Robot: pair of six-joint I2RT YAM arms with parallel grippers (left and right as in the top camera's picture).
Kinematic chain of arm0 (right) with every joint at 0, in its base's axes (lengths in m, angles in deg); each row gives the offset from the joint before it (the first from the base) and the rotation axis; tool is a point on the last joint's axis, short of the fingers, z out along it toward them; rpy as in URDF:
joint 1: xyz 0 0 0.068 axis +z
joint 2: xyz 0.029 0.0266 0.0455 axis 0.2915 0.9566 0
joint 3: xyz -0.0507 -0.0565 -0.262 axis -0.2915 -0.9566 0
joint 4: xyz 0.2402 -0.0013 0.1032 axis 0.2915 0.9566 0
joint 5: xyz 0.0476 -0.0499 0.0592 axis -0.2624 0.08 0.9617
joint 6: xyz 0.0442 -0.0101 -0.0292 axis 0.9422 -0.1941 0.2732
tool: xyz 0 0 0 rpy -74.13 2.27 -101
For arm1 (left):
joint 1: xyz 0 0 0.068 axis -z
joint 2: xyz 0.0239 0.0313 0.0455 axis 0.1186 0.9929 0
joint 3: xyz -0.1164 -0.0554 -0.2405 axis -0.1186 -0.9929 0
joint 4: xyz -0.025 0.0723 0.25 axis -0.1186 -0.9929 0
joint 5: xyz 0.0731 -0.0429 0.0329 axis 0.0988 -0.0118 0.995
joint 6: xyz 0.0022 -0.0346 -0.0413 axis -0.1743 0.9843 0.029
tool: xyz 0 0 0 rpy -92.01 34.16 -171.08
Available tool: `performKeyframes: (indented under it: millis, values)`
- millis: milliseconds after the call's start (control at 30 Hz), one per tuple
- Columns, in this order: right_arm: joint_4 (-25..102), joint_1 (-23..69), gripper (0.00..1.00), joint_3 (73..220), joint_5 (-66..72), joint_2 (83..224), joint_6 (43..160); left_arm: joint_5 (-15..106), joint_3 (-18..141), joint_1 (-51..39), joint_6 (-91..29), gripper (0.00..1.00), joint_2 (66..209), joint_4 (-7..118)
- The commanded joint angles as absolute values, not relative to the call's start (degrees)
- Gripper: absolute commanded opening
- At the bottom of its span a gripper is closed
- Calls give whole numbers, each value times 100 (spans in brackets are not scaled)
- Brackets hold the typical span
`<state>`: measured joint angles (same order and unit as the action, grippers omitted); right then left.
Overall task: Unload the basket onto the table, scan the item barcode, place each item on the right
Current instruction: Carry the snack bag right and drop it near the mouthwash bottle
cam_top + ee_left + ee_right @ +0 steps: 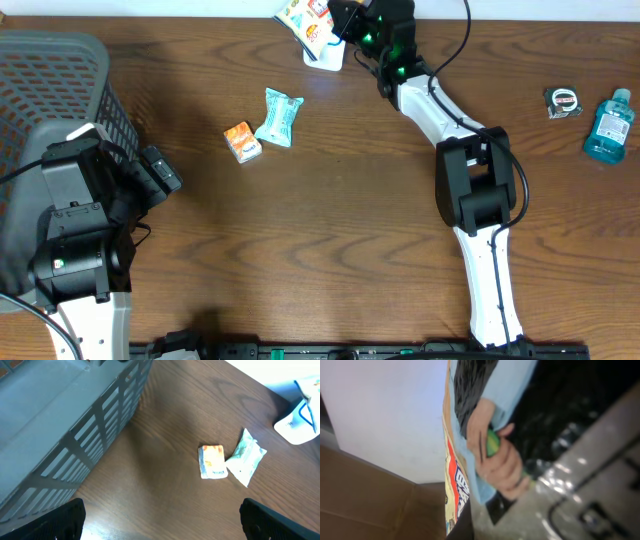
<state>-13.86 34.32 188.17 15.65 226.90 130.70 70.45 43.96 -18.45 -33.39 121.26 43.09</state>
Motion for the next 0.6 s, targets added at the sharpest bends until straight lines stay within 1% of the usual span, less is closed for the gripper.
performKeyframes:
  millis: [0, 133, 333, 467, 567]
  values:
    - [-1458, 3340, 1, 19040, 1681, 22596, 12703, 7115, 4426, -1880, -3289, 98, 12135, 4307]
    - [-1458, 3123, 1, 19047, 1947, 22572, 12701, 7115, 4426, -1880, -3289, 98, 12135, 4307]
    - [-1329, 2483, 1, 19047, 2909, 22391, 12524, 7115, 4426, -1880, -3289, 98, 12135, 4307]
    - [-750, 1952, 1, 19047, 3267, 22144, 12441, 7115, 4426, -1880, -3289, 98, 12135, 4307]
    - [57, 1571, 1, 19047, 3296, 21905, 12041, 7115, 4426, -1880, -3289, 98, 12135, 4307]
